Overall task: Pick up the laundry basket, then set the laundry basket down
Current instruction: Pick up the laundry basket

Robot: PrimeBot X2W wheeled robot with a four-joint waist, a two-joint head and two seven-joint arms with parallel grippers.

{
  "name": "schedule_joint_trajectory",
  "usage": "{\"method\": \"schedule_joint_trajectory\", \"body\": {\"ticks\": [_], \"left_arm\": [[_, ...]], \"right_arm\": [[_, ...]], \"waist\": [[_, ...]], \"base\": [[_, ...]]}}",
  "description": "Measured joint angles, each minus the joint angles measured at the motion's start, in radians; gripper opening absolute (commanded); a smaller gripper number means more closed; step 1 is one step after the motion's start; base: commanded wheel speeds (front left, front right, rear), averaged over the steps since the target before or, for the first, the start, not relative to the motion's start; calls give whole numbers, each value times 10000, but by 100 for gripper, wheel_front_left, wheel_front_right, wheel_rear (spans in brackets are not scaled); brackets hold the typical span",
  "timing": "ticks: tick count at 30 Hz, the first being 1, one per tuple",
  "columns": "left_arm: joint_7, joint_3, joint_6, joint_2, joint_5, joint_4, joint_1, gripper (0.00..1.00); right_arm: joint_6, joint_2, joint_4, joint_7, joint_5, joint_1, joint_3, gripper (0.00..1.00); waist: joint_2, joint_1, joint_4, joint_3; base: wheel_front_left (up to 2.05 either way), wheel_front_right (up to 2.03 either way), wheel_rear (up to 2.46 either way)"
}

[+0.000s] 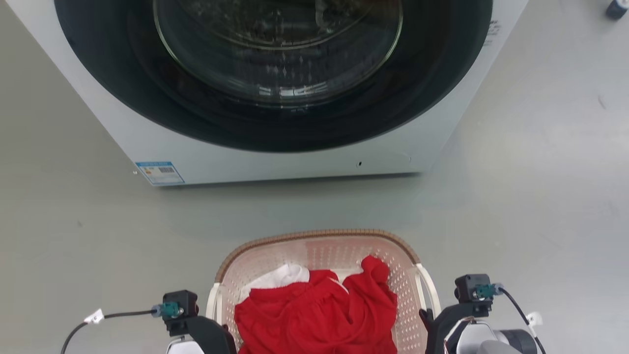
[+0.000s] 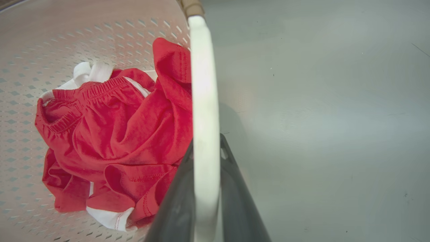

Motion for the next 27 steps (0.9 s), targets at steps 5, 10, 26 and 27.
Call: {"method": "schedule_joint_trajectory", "body": {"ticks": [5,10,26,27], "left_arm": [[194,-146,8,0,-322,2,415,0],[355,-295,17,4,-541,4,848,0],[1091,-633,165,48,-1055,29,1506,0],[1149,-648,190,50,-1078,33,1515,0]], "right_arm": [[0,4,-6,259,234,400,113,0],[0,8,-8,522,435,759,238,0],[0,15,-42,1453,1039,1369,600,0],[0,15,-56,1494,1047,1382,617,0]], "waist": [[0,1,-38,-643],[-1,1,-57,-1256],[0,1,-75,-2730],[1,1,-80,-2770]], "base": [[0,0,0],[0,0,0],[0,0,0],[0,0,0]]}}
